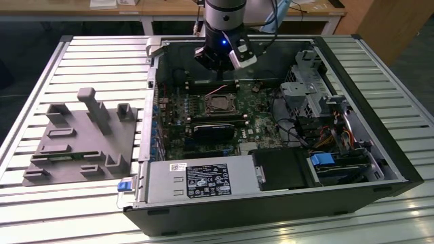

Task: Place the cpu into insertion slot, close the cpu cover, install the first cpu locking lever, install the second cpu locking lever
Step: 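Install the first cpu locking lever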

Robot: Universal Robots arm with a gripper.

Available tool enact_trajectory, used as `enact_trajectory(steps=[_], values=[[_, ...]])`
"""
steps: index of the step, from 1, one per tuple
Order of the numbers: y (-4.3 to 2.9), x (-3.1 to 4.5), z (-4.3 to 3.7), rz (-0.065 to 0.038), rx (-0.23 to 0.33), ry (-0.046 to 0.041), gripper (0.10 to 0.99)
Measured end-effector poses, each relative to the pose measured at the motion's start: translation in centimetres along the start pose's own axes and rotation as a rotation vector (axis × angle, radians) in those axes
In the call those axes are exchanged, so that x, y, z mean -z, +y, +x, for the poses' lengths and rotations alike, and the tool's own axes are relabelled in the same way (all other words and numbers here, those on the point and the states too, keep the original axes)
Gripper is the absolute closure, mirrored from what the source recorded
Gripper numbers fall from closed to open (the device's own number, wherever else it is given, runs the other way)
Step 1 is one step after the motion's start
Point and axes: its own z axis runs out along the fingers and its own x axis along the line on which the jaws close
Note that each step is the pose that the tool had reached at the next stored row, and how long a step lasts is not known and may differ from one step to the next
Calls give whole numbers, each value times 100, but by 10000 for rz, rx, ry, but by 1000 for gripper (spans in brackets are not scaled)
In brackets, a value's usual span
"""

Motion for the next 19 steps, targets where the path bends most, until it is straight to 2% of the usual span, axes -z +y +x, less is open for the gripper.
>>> enact_trajectory(steps=[3,4,19], values=[[-1,0,4,1,-1,-3,984],[-4,-3,11,-3,7,-43,984],[-49,-111,63,-77,59,-918,984]])
